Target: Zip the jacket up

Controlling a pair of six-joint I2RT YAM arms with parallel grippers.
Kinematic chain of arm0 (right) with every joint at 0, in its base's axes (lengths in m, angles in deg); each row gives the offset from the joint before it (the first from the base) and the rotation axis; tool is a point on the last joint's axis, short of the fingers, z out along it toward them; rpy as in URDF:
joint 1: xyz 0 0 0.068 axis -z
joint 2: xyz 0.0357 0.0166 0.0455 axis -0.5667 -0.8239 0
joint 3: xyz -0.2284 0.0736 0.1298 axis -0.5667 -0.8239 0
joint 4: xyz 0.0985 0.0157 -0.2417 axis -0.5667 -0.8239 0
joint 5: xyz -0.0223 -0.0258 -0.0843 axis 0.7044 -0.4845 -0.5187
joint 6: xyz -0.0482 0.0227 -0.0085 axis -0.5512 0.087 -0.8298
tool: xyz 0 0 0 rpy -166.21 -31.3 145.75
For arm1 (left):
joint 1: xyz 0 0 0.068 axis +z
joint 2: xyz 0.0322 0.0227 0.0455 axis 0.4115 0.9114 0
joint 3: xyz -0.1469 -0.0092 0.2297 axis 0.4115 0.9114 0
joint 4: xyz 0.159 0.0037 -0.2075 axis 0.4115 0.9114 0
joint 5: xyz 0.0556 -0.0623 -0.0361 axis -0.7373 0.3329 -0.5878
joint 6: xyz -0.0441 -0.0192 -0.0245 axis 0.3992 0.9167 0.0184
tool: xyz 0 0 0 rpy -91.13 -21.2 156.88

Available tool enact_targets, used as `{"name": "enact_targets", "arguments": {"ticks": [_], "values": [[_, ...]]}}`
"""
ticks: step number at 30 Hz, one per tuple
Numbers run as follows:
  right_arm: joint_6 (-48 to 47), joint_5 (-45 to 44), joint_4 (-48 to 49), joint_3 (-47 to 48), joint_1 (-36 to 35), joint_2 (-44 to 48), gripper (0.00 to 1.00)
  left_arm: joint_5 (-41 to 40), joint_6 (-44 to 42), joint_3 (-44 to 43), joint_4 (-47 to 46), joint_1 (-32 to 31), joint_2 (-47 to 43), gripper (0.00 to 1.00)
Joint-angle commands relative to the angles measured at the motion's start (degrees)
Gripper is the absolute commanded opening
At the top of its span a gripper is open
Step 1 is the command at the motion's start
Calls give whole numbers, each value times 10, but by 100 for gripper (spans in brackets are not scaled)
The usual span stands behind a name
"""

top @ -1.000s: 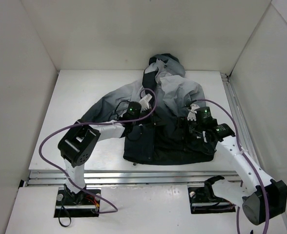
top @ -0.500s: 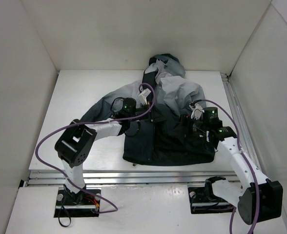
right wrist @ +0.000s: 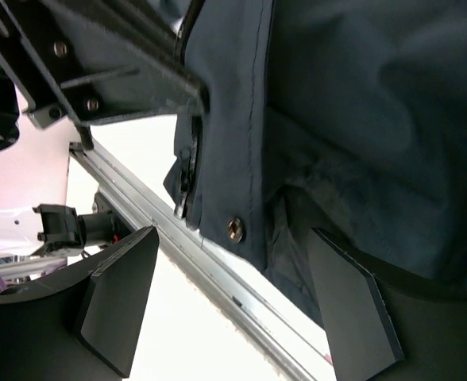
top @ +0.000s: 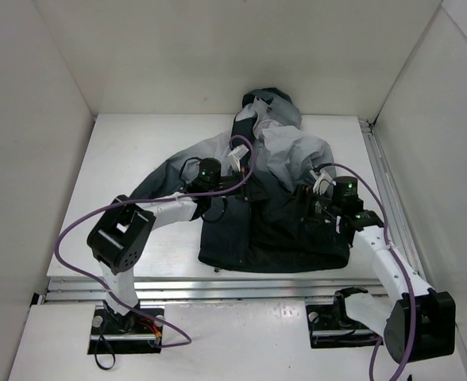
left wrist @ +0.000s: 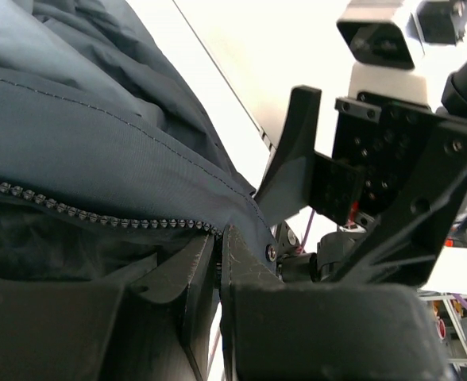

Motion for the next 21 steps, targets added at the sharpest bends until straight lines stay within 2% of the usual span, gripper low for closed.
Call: {"name": "enact_targets", "arguments": {"ticks": [1,10,16,21], "values": [[5,29,77,4,11,-12,72,37,-19,-40,-63,3,-48,0],[14,71,181,-7,14,-59,70,51,-20,-47,-67,3,-49,0],[2,85,195,-9,14,-59,68,52,-24,-45,-61,3,-49,0],[-2,90,207,-16,13,-67,61,57,-19,-48,-67,3,-49,0]]}}
